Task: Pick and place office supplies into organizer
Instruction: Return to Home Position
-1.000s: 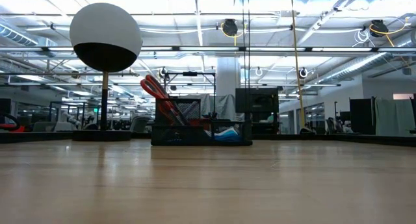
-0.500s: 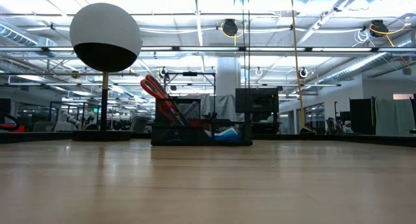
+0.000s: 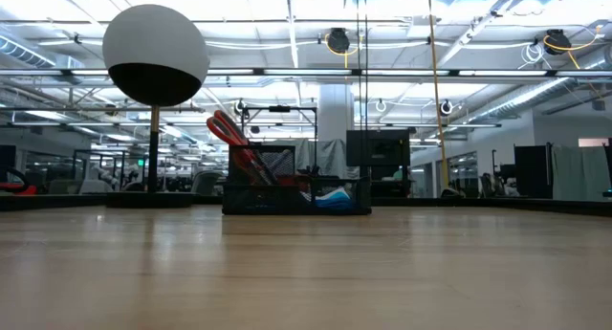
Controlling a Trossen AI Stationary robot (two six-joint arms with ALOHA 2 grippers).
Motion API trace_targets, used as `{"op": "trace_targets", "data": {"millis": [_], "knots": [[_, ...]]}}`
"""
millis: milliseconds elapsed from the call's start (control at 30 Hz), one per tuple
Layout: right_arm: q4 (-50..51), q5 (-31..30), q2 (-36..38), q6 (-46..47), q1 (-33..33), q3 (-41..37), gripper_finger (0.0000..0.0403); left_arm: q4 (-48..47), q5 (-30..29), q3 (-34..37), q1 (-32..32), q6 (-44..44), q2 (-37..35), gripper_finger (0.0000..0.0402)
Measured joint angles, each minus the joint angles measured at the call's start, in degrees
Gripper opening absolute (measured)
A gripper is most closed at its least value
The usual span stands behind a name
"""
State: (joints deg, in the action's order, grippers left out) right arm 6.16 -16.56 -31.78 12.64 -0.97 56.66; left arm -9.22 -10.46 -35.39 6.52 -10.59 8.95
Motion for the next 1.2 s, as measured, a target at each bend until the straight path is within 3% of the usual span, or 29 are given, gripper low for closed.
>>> {"op": "trace_targets", "data": {"millis": [433, 633, 733, 900, 1200], "knots": [[-42.07, 0.29, 11.15, -2.42, 0.0, -30.72, 0.0204, 15.34, -1.07, 17.07, 0.0, -3.3, -8.74, 0.0173], [-55.85, 0.29, 17.05, -2.61, 0.0, -41.45, 0.0203, 17.88, 0.0, 20.32, 0.0, -4.85, -8.72, 0.0173], [-57.09, 0.29, 21.81, -2.87, 0.0, -43.97, 0.0202, 17.8, -0.02, 20.43, 0.0, -4.4, -8.71, 0.0173], [-50.27, 0.33, 30.88, -3.01, 0.0, -45.09, 0.0205, 16.09, 0.0, 20.41, 0.0, -4.94, -8.72, 0.0173], [-43.97, -1.25, 31.64, -4.41, -0.02, -44.47, 0.0203, 15.38, -0.04, 20.39, 0.0, -4.97, -8.72, 0.0173]]}}
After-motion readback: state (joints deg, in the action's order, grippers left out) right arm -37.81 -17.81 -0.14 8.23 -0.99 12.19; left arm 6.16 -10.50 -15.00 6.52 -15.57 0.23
